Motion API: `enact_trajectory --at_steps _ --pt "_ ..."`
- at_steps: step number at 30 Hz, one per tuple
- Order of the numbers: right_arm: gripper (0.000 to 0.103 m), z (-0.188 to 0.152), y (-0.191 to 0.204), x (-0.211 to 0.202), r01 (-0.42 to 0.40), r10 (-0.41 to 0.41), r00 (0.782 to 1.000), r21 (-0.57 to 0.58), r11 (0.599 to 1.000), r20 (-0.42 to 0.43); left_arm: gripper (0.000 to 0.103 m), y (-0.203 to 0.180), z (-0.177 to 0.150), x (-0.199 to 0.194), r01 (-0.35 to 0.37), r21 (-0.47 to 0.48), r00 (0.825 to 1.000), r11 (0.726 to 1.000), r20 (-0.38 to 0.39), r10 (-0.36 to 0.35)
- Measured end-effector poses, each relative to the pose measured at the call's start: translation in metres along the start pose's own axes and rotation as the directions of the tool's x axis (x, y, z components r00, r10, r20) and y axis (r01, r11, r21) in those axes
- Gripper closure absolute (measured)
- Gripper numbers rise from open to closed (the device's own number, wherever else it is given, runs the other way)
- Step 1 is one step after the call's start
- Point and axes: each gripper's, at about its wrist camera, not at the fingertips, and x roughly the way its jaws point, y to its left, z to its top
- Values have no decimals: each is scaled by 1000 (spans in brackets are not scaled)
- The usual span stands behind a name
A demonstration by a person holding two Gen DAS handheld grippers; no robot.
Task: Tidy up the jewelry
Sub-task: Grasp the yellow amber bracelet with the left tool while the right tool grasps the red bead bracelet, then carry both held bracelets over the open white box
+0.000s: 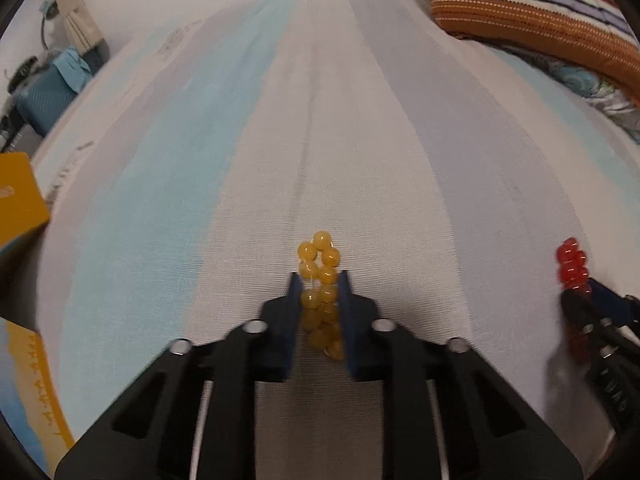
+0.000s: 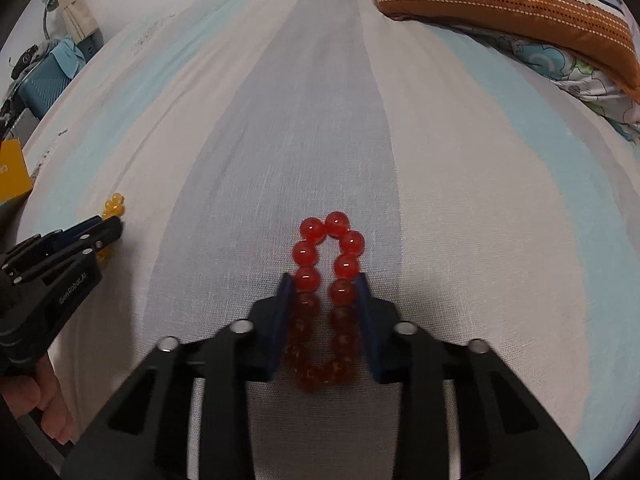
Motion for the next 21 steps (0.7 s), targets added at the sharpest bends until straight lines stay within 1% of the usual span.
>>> enact_trajectory --at_steps 2,3,4,8,10,13,21 --pt "79 1 -2 -2 -14 14 1000 16 1000 4 94 2 -1 -2 11 1 1000 1000 1 -11" --pt "82 0 -3 -4 -19 19 1000 21 1000 8 94 3 -1 -2 18 0 1000 1000 0 -18" --pt "90 1 -4 -6 -19 19 1000 24 1000 16 94 4 -1 -4 25 -4 1000 1000 1 -25" --pt "90 4 -5 -16 -10 9 999 27 1000 41 94 7 -1 -9 35 -11 999 999 7 -34" --pt "90 4 -6 -14 -29 28 999 33 999 30 94 7 -1 -10 42 -16 999 999 6 -42" --pt "90 3 -6 -14 -23 22 999 33 999 29 94 6 2 -11 52 -23 999 998 6 -51" --pt "90 4 -4 -23 -42 40 998 31 999 53 94 8 4 -24 67 -28 998 997 17 -67"
